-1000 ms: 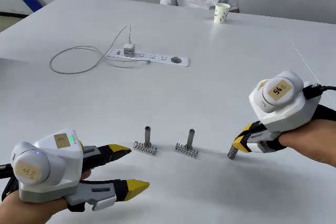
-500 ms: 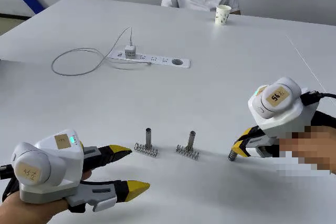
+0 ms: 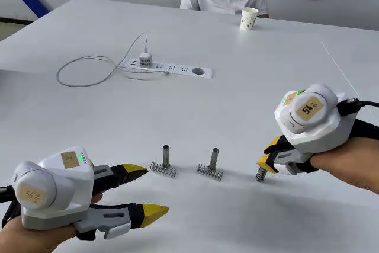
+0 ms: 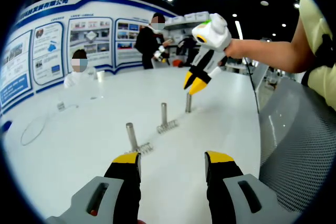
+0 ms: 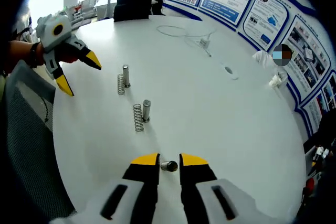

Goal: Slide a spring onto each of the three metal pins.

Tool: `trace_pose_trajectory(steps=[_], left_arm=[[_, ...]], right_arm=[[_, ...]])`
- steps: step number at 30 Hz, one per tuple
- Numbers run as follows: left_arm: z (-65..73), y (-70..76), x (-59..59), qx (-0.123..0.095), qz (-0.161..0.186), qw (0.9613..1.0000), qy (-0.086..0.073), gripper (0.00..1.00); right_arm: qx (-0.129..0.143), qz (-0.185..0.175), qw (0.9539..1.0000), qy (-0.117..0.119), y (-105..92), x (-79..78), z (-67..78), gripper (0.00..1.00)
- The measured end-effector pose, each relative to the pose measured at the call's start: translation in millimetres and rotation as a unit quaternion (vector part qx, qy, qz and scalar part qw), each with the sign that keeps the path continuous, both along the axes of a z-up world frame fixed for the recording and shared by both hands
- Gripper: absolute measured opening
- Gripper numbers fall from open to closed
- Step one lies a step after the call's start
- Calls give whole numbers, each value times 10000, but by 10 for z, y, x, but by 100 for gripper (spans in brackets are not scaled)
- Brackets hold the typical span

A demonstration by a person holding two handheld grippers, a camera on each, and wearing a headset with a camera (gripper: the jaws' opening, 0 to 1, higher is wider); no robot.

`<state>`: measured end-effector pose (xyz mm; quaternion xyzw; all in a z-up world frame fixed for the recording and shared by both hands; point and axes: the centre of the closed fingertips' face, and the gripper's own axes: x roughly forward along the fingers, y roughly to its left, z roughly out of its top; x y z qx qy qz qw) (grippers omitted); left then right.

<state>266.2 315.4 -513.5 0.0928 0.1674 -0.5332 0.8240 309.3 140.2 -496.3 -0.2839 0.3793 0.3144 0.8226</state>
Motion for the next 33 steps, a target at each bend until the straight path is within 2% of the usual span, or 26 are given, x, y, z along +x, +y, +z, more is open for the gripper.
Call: trace_pose_trajectory(steps=[6, 19, 23, 33], left_arm=[[5, -6, 3, -10, -2, 10000, -8, 50], [14, 2, 21, -7, 11, 10000, -16, 50], [27, -19, 17, -10, -6, 10000, -20, 50], [29, -16, 9, -8, 0, 10000, -5, 49]], right_arm=[[212, 184, 9996, 51, 200, -10, -4, 16], [384, 630, 9964, 407, 584, -41, -281, 16], [458, 666, 9955, 495, 645, -24, -351, 16], [381, 719, 9943, 687, 659, 27, -555, 15]])
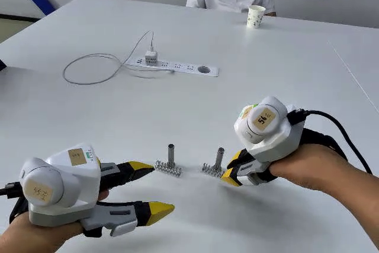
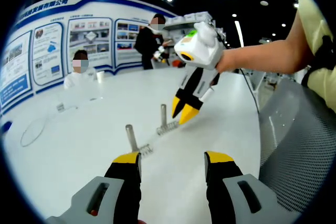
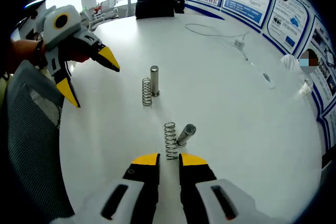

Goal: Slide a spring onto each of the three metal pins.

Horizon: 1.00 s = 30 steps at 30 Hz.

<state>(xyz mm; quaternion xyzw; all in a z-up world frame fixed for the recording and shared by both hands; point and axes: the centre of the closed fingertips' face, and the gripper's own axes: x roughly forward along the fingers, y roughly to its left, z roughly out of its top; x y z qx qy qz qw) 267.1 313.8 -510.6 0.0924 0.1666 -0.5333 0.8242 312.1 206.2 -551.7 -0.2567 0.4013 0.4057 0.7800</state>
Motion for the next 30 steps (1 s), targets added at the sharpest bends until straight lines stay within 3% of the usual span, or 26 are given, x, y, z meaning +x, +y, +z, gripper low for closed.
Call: trace_pose_trajectory(steps=[18, 30], left_arm=[[-8, 37, 7, 23, 46, 10000, 17, 49], [7, 38, 0, 38, 26, 10000, -3, 48]], right_arm=[[-53, 66, 9997, 219, -3, 31, -157, 15], [106, -50, 9989, 450, 10, -2, -170, 12]])
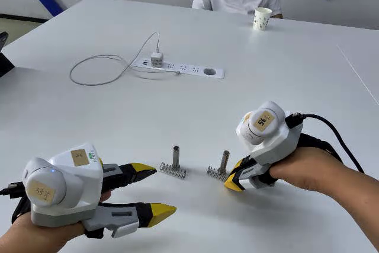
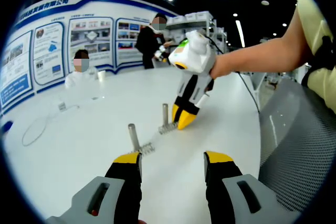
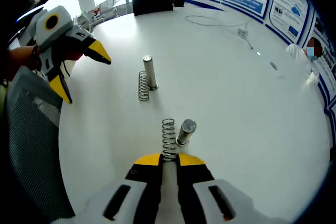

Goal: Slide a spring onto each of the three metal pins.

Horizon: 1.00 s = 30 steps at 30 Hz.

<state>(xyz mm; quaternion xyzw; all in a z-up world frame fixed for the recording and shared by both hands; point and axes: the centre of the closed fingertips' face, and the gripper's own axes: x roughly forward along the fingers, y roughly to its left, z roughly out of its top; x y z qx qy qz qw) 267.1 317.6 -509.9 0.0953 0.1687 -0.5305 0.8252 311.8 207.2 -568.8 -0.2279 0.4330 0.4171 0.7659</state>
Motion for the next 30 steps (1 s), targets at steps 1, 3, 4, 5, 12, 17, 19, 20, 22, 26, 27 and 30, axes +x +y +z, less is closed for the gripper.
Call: trace_pose_trajectory(steps=[1, 3, 4, 5, 12, 17, 19, 20, 22, 26, 27, 30], left_arm=[[0, -3, -3, 2, -5, 10000, 0, 48], [-2, -9, -8, 13, -18, 10000, -6, 48], [-4, -14, -12, 21, -31, 10000, -7, 48], [-7, -18, -16, 30, -42, 10000, -7, 48], [-28, -92, -35, 115, -202, 9997, -30, 47], [-22, -170, -57, 174, -359, 9992, -75, 47], [-26, -202, -73, 216, -440, 9987, -102, 46], [-26, -215, -80, 229, -471, 9986, -112, 46], [-26, -243, -96, 252, -538, 9981, -138, 45], [-21, -290, -116, 275, -641, 9974, -193, 44], [-19, -296, -119, 280, -658, 9972, -205, 44], [-9, -321, -139, 287, -716, 9967, -239, 42]], right_arm=[[14, -6, 10000, 19, 3, -9, 1, 12], [26, -15, 10000, 39, 4, -36, 10, 12], [10, 11, 10000, 34, 7, -59, 20, 11], [4, 32, 10000, 37, 12, -76, 31, 11], [-43, 270, 9996, -11, 66, -216, 146, 11], [-65, 518, 9986, -22, 127, -356, 234, 11], [-53, 627, 9980, -14, 162, -416, 279, 11], [-44, 677, 9977, -14, 178, -438, 299, 11], [-20, 787, 9969, -14, 220, -490, 350, 11], [-65, 998, 9950, -39, 287, -568, 427, 11], [-65, 1024, 9947, -45, 300, -578, 441, 11], [-66, 1122, 9936, -64, 349, -603, 486, 11]])
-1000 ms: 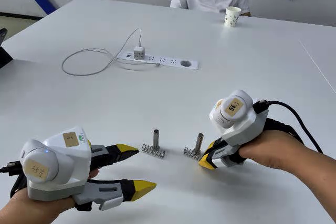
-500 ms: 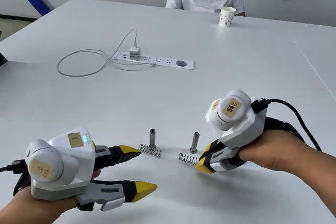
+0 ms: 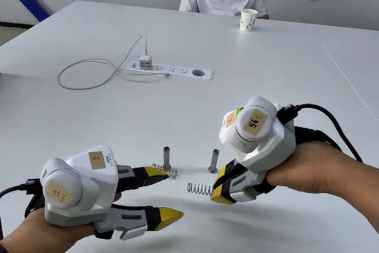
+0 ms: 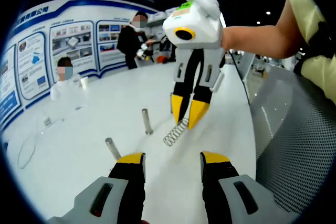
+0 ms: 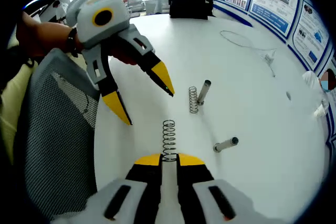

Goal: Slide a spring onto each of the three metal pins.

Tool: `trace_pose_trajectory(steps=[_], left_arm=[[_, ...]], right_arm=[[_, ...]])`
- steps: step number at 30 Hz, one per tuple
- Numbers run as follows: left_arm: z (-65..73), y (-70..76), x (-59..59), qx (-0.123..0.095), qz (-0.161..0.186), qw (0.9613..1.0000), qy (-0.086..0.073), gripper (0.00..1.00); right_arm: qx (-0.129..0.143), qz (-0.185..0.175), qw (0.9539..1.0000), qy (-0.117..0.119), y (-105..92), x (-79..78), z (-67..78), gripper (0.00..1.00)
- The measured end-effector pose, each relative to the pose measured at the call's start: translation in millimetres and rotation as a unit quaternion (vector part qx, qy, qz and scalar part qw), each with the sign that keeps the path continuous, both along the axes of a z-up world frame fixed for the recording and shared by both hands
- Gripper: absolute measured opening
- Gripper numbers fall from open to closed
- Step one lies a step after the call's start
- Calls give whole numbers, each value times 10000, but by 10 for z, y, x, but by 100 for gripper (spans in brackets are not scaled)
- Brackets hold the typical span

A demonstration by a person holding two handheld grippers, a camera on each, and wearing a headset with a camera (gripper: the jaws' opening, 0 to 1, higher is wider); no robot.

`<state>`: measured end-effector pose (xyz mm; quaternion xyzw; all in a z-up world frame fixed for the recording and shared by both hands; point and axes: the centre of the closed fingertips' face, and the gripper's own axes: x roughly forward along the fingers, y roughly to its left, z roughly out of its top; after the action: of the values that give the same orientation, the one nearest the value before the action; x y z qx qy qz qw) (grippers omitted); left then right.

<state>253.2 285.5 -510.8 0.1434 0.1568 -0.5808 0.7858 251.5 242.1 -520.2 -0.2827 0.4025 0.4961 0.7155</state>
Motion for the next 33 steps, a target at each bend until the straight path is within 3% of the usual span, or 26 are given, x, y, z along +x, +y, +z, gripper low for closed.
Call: trace_pose_trajectory(steps=[15, 26, 33], left_arm=[[1, -96, -118, 119, -388, 9989, -234, 30], [-2, -170, -212, 185, -690, 9966, -416, 15], [-9, -157, -216, 210, -686, 9965, -438, 13]], right_arm=[[-183, 526, 9984, 116, 150, -189, 65, 11], [-254, 689, 9971, 207, 193, -274, 80, 11], [-234, 722, 9970, 129, 234, -288, 170, 12]])
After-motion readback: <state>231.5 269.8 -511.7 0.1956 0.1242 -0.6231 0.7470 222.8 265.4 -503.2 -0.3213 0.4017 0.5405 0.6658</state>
